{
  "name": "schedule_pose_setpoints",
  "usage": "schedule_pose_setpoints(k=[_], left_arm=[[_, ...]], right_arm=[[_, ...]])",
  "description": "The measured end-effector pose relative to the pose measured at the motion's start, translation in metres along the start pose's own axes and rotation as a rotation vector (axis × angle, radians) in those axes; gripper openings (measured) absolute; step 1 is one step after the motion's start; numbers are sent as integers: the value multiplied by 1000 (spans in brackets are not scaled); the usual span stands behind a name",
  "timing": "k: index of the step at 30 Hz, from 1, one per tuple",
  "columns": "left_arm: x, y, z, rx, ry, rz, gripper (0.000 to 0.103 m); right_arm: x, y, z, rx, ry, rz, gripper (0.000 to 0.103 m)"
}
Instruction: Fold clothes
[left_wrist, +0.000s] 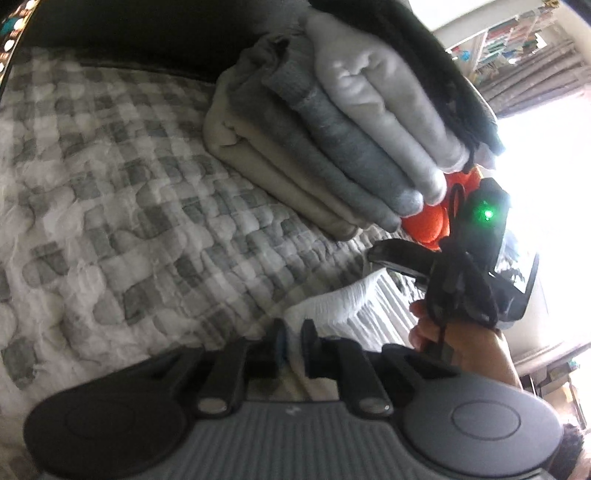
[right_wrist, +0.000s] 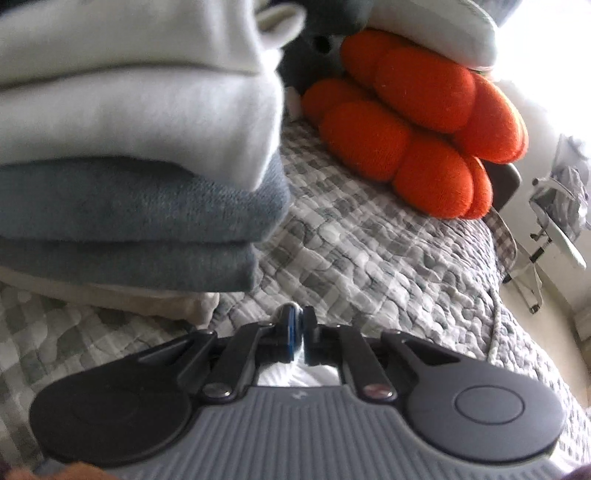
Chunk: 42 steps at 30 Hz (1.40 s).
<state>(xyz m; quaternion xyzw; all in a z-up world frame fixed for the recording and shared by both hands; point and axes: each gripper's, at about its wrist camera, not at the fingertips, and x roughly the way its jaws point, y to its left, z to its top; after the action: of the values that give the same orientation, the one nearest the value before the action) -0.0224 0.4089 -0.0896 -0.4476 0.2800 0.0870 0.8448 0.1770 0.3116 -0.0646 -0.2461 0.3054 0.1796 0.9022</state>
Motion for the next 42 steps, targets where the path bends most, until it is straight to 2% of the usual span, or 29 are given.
schedule_pose_setpoints(k=[2,3,4,6,13,19,25,29,35,42], left_arm=[[-5,-7,0,41,-27,0,13],[-9,-11,-1,61,-46,4,16],[-12,-15,-2,81,-66,8,19],[-17,-21,-3,109,-93,9,28],[-24,-38,-7,161,-122,-1,37],[-30,-52,-12,215,-125,-3,43],[-28,-75,-24,287,-84,8,46],[-27,-96,-43,367,-52,-4,49],[-12,-124,-80,481,58,-38,52],[1,-147,-113,601,148,-34,53]], right_arm=[[-6,-4,-1,33,3,7,25],[-9,-7,-1,47,3,12,46],[-15,-8,-3,50,-2,15,53],[-25,-12,-6,56,-11,21,52],[-56,-36,-24,93,-9,35,53],[-77,-77,-52,112,5,10,53],[-100,-130,-92,178,20,-24,53],[-111,-165,-122,226,37,-50,53],[-134,-212,-168,320,65,-80,53],[-158,-255,-213,433,79,-90,53]])
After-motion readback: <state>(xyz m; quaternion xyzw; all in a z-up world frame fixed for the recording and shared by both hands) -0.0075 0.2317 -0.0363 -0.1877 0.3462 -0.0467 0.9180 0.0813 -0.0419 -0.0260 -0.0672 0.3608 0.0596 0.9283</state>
